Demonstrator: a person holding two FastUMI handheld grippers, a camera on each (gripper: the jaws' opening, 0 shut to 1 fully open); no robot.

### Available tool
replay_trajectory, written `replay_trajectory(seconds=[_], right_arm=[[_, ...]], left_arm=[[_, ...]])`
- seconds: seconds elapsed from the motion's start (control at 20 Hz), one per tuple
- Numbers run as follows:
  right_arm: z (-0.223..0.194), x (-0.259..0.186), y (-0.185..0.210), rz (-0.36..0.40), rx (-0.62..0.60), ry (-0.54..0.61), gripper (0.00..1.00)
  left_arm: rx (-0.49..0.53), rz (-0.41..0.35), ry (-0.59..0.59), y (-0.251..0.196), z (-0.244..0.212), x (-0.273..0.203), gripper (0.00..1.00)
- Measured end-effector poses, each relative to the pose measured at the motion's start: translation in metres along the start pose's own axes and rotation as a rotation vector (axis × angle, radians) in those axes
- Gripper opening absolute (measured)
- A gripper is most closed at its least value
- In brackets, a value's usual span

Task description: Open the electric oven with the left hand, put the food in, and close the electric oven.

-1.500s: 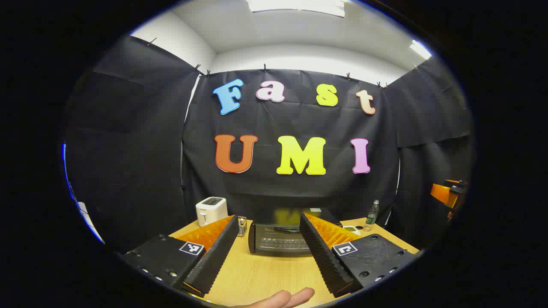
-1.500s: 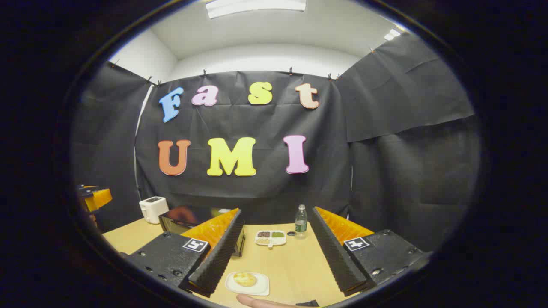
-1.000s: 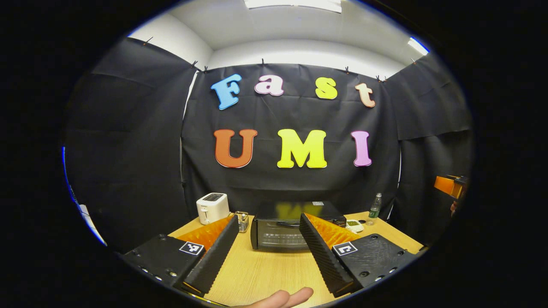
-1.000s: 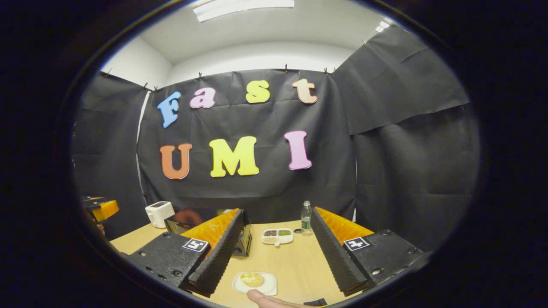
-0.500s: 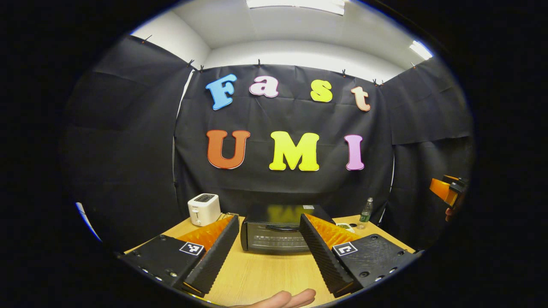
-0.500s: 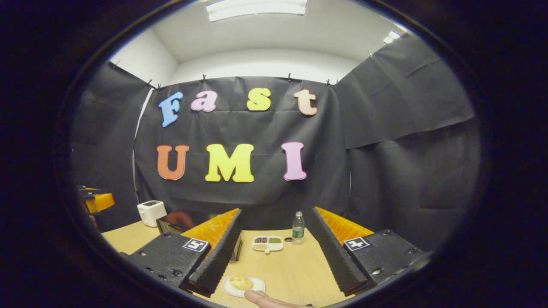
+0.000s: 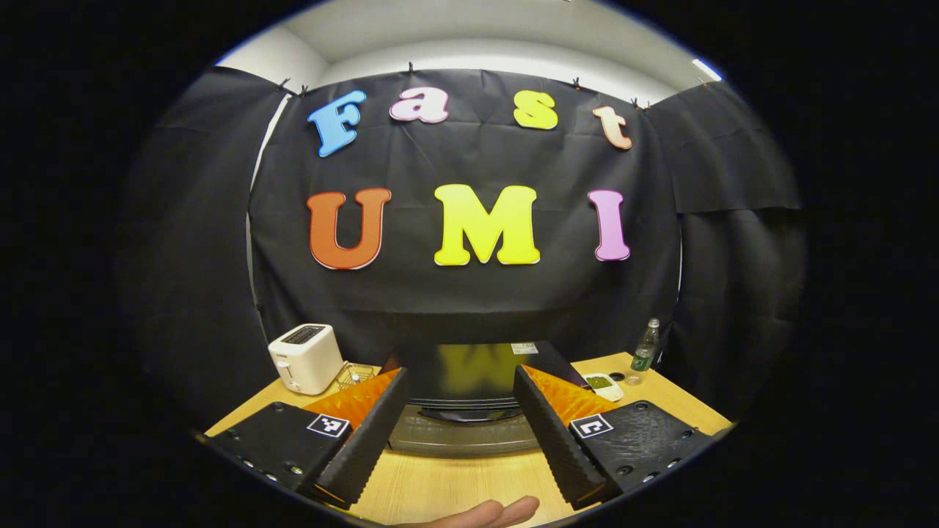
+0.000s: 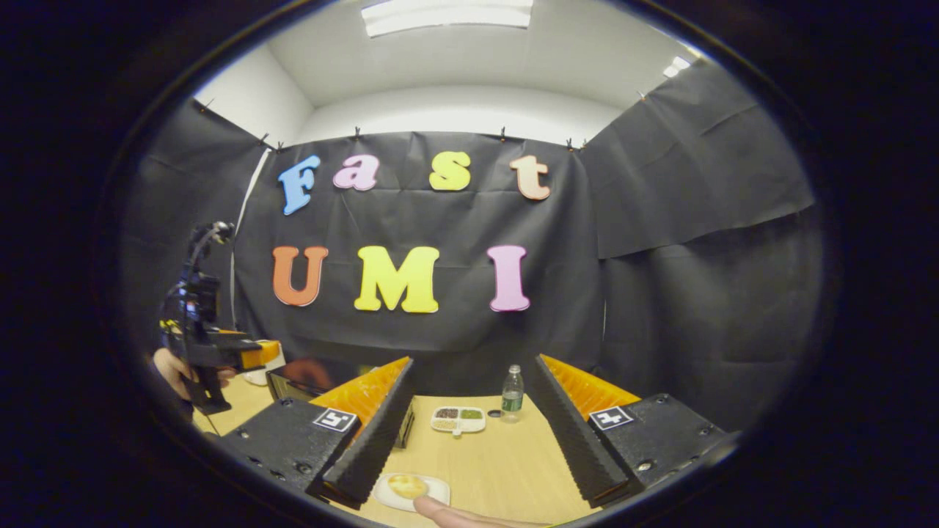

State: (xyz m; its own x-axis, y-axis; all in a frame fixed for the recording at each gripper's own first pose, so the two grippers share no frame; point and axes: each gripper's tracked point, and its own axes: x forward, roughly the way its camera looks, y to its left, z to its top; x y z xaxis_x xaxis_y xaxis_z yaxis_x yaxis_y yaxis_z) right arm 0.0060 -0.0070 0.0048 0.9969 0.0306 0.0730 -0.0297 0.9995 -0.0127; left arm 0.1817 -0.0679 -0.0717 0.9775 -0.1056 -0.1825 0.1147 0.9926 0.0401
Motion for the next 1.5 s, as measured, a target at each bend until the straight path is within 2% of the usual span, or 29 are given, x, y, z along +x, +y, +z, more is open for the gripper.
replay_trajectory(seconds=[0.25,0.45,0.6,0.65,0.7,1.0,1.2,1.5], right_arm=[[-0.003,-0.009,0.000,0.052,0.048,-0.016,0.96],[-0.004,-0.013,-0.017,0.025,0.040,-0.043,1.00],[-0.005,-0.015,-0.022,0.021,0.068,-0.041,0.97],[-0.008,-0.016,-0.024,0.015,0.079,-0.032,0.96],[-0.010,-0.017,-0.024,0.016,0.084,-0.022,0.96],[-0.011,-0.025,-0.031,0.014,0.118,-0.028,0.96],[-0.013,-0.033,-0.022,0.039,0.131,-0.030,0.96],[-0.012,-0.043,-0.015,0.056,0.142,-0.034,0.96]], left_arm=[[-0.049,-0.003,0.086,-0.006,-0.043,0.061,0.94],[-0.034,-0.015,0.121,-0.019,-0.065,0.080,0.94],[-0.015,-0.013,0.220,-0.025,-0.095,0.086,0.94],[0.024,0.005,0.206,-0.023,-0.094,0.085,0.84],[0.042,-0.002,0.188,-0.026,-0.091,0.084,0.98],[0.036,-0.002,0.182,-0.027,-0.102,0.063,0.98],[0.037,-0.007,0.195,-0.029,-0.112,0.040,1.00],[0.031,-0.005,0.204,-0.030,-0.134,0.007,0.98]])
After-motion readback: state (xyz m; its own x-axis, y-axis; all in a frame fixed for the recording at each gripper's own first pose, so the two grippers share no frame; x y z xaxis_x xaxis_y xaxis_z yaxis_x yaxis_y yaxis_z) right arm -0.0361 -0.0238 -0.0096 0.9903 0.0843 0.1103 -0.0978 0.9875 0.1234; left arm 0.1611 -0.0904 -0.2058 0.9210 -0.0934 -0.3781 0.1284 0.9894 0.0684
